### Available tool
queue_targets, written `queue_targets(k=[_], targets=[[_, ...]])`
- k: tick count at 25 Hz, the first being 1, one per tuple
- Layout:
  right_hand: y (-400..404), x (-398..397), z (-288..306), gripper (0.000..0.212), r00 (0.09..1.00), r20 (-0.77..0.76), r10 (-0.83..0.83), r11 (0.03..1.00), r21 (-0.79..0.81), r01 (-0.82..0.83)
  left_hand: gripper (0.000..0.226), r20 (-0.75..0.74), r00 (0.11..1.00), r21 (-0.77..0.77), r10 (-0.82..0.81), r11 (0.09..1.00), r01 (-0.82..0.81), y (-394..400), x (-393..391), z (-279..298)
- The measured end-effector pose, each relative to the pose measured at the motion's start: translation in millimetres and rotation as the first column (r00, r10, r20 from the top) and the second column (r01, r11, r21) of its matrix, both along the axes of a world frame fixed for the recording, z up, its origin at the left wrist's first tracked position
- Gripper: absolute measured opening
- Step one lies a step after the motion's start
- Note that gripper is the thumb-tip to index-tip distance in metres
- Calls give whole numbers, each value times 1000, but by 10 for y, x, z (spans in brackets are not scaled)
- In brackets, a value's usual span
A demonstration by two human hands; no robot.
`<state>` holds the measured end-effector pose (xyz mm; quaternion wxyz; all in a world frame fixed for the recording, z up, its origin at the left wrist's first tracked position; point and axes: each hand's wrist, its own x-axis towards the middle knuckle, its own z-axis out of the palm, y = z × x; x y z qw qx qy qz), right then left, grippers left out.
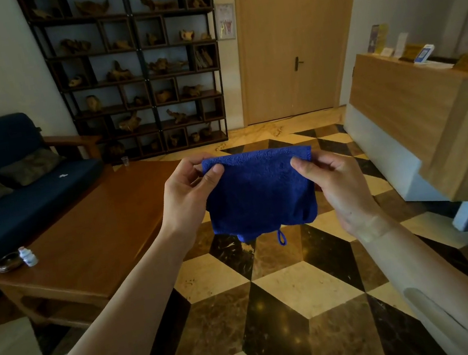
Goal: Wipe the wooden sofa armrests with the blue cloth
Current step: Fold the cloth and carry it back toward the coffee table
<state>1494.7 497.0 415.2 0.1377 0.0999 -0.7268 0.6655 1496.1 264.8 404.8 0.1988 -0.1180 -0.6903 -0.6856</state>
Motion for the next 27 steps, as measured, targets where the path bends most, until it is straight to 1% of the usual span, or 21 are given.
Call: queue_targets(k=[3, 6, 10, 19, 24, 27], targets=[[-67, -451, -49, 8, 1000, -15, -11, 1000, -15, 11, 21, 3, 1000, 7, 4, 1000, -4, -30, -422, -46], [-198, -1022, -76, 9, 999, -34, -38, 999, -16, 38, 23, 0, 1000, 24, 13, 1000, -13, -132, -966, -113], [-444, -1860, -105, 11, 997, -44, -60, 998, -26, 59, 20, -20, 1000, 38, 20, 999, -19, -376, -1791, -179], [-843, -3558, -154, 16, 999, -12, -53, 998, -31, 53, 17, 33, 999, 72, -3, 997, 1, -822, -3500, -169], [-943, -4455, -218, 10, 999, 0, -38, 997, -64, 38, 16, 37, 999, 81, 7, 997, -10, -899, -4354, -223], [-964, -5004, -262, 11, 999, -4, -33, 996, -80, 33, 14, 44, 999, 74, 22, 997, -25, -924, -4875, -267]])
